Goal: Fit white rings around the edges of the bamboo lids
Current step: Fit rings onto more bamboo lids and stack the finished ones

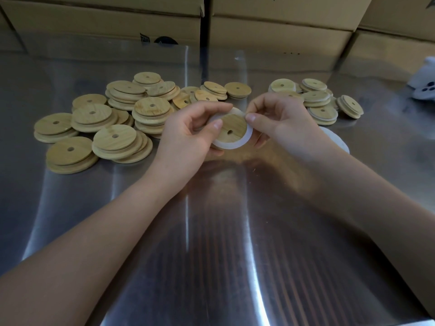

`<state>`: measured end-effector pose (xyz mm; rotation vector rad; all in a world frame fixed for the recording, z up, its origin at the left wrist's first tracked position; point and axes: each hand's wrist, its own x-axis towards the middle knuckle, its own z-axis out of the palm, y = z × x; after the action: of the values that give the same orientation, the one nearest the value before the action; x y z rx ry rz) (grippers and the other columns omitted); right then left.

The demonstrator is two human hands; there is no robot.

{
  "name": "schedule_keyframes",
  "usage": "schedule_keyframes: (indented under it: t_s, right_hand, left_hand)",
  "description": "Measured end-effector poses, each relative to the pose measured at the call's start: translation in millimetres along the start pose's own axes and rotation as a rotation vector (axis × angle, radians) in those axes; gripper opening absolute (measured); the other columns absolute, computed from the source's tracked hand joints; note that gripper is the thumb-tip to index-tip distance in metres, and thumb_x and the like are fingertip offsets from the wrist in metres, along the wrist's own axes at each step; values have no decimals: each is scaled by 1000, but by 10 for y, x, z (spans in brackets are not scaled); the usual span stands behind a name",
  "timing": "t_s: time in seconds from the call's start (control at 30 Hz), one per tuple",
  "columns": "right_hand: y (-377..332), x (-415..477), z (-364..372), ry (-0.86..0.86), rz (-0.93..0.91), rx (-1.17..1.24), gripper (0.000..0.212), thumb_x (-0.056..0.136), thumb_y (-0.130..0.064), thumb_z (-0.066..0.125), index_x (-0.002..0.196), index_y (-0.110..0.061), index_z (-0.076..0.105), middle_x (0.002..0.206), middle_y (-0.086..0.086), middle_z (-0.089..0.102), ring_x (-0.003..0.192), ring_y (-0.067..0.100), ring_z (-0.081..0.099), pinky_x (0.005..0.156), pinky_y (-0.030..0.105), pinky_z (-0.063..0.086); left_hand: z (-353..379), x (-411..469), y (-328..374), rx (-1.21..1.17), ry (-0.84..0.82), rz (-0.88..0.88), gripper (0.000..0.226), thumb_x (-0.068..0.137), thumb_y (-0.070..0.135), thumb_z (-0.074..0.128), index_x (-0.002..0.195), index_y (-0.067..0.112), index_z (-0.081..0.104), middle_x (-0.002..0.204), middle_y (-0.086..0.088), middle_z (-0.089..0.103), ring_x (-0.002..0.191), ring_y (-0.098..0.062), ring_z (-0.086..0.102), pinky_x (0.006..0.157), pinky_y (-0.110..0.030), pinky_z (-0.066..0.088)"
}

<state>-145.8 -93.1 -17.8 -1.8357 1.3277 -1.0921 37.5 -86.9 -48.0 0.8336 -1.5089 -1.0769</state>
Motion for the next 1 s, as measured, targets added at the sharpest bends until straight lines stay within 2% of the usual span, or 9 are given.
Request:
schedule_keyframes:
  t_s: [0.2, 0.37, 0.53, 0.7, 1.0]
  right_hand:
    - [-20, -1, -20, -5, 4, 31, 17, 94, -4, 58, 82, -15, 62, 61, -7, 63, 58, 14, 63, 60, 31, 57]
    - [-12, -14, 22, -2, 11, 129, 13, 90, -1, 64, 87, -13, 65, 69, -2, 64, 60, 14, 64, 59, 28, 56]
    - [6, -27, 79, 18, 18, 229, 17, 88, 5, 64, 88, -12, 66, 68, -4, 66, 60, 12, 65, 58, 24, 55]
    - [-5, -7, 60, 16, 62, 277, 16, 87, 6, 65, 86, -10, 63, 68, 0, 67, 63, 15, 67, 62, 30, 59]
    - [-31, 8, -3, -28, 98, 324, 15, 87, 7, 64, 85, -8, 62, 68, 4, 71, 65, 19, 69, 63, 29, 58]
  left_hand:
    - [15, 8, 0, -82, 52, -56, 28, 97, 1, 54, 101, 25, 69, 103, 2, 74, 100, -18, 70, 64, -44, 63]
    - [-12, 47, -9, -151, 85, -134, 22, 96, 5, 57, 96, 22, 71, 93, 7, 74, 96, -19, 71, 62, -43, 62]
    - [-3, 40, -32, -111, 91, -121, 16, 90, 7, 68, 99, 21, 68, 100, -2, 73, 93, -20, 73, 58, -39, 61]
    - [-12, 55, -10, -153, 128, -146, 19, 90, 3, 66, 97, 20, 69, 101, -2, 73, 92, -21, 73, 57, -37, 61]
    - [-15, 79, 4, -327, 170, -251, 18, 92, 2, 62, 98, 17, 69, 91, 0, 76, 90, -23, 74, 61, -41, 61]
